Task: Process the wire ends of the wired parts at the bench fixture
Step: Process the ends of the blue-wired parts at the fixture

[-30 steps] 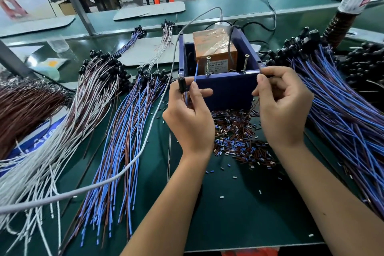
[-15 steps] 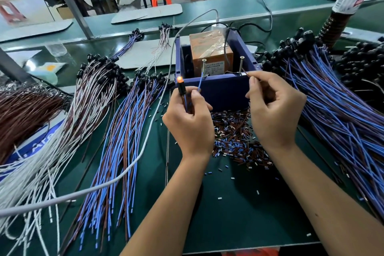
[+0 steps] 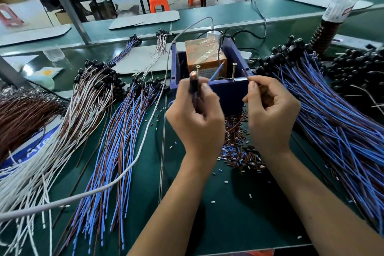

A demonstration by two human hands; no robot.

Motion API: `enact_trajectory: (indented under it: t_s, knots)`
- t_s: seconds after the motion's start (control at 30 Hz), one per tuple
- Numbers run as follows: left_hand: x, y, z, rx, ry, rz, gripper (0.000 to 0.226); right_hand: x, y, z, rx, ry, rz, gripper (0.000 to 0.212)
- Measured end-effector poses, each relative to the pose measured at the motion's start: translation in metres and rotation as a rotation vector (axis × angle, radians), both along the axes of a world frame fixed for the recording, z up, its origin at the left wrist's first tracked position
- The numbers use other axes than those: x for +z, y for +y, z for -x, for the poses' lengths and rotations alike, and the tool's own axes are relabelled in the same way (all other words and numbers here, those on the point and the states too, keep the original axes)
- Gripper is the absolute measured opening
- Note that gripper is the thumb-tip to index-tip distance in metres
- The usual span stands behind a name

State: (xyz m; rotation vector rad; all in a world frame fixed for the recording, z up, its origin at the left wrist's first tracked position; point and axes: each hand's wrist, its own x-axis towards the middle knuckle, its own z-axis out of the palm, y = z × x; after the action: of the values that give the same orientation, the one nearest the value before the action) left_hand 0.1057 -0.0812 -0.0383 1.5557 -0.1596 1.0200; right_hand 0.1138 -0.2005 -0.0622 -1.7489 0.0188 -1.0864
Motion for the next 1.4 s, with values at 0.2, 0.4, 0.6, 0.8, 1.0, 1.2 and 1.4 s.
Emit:
enact_trajectory:
  t_s: [0.2, 0.4, 0.6, 0.8, 1.0, 1.2, 1.4]
  knots:
    - [0.049, -0.065, -0.007, -0.293, 0.178, -0.088, 0.012, 0.022, -0.053, 0.011, -0.141, 0.001, -0.258, 0.015]
    - [0.090, -0.131, -0.022, -0.641, 0.337, -0.095, 0.020, 0.037, -0.155, 0.039, -0.647, 0.014, -0.347, 0.043]
    - [0.107, -0.170, -0.027, -0.987, 0.598, 0.139, 0.028, 0.050, -0.144, 0.054, -0.523, 0.202, 0.570, 0.056]
    - [0.114, -0.184, -0.043, -1.160, 0.700, 0.685, 0.037, 0.057, -0.141, 0.065, 0.082, 0.264, -0.021, 0.033]
    - [0.090, -0.189, -0.072, -0.490, 0.507, -0.385, 0.036, 0.066, -0.171, 0.073, -0.273, 0.292, 0.308, 0.016]
    - [0.054, -0.185, -0.087, -0.276, 0.613, -0.751, 0.023, 0.038, -0.172, 0.076, -0.453, 0.664, 0.533, 0.022]
    - [0.031, -0.186, -0.070, -0.323, 0.523, -0.626, 0.051, 0.016, -0.161, 0.070, -0.582, 0.644, 0.589, 0.020]
